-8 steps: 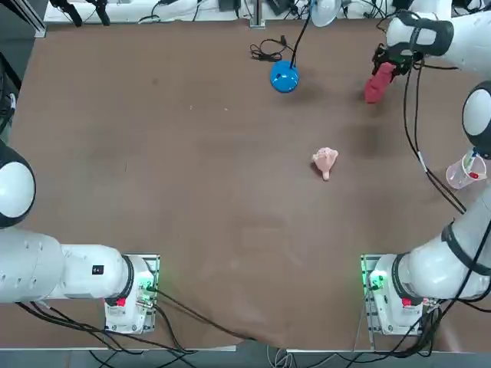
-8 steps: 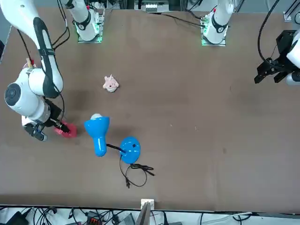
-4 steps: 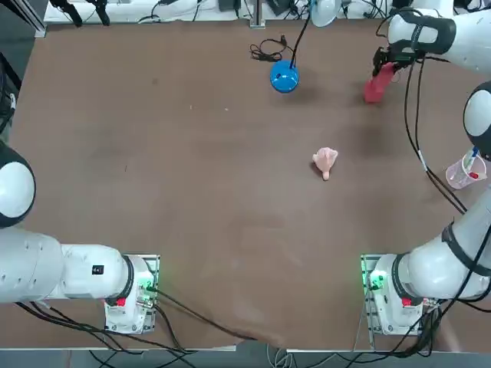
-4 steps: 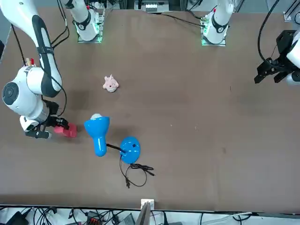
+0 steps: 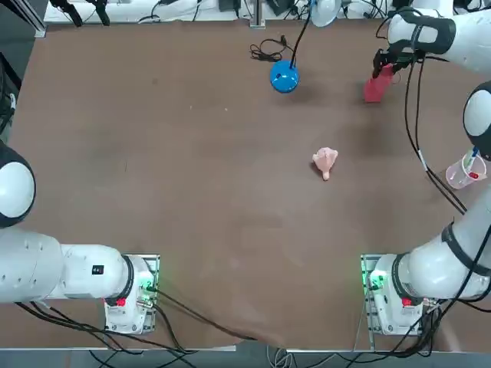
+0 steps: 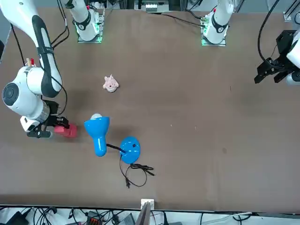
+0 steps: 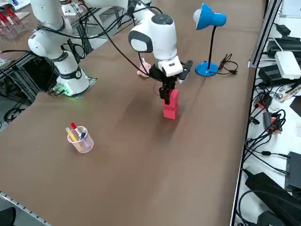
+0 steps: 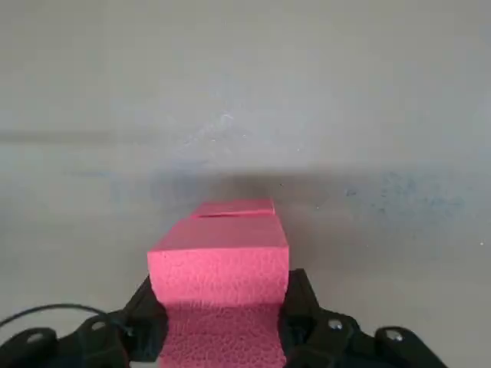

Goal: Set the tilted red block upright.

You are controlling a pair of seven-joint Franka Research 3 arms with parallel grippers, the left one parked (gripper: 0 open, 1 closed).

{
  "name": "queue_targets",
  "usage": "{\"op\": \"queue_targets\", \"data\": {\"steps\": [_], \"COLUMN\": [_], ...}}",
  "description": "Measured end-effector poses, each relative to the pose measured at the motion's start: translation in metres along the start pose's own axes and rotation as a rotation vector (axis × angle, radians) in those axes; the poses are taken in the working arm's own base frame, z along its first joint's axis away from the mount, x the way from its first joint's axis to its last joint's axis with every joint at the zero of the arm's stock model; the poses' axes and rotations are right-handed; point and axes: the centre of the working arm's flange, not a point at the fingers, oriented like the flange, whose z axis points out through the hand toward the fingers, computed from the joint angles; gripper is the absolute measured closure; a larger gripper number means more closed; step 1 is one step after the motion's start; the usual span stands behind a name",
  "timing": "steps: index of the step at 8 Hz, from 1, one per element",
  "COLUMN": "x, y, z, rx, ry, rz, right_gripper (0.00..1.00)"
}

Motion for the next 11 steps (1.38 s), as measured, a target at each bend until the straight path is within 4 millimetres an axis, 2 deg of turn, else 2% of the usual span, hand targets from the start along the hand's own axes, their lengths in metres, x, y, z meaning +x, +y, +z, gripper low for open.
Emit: {"op": "queue_targets", "data": {"steps": [11], "x": [0.004], "y": [-0.001], "z": [0.022], "rx": [-0.004], "ry": [-0.029], "rz": [-0.03], "right_gripper": [0.28]}}
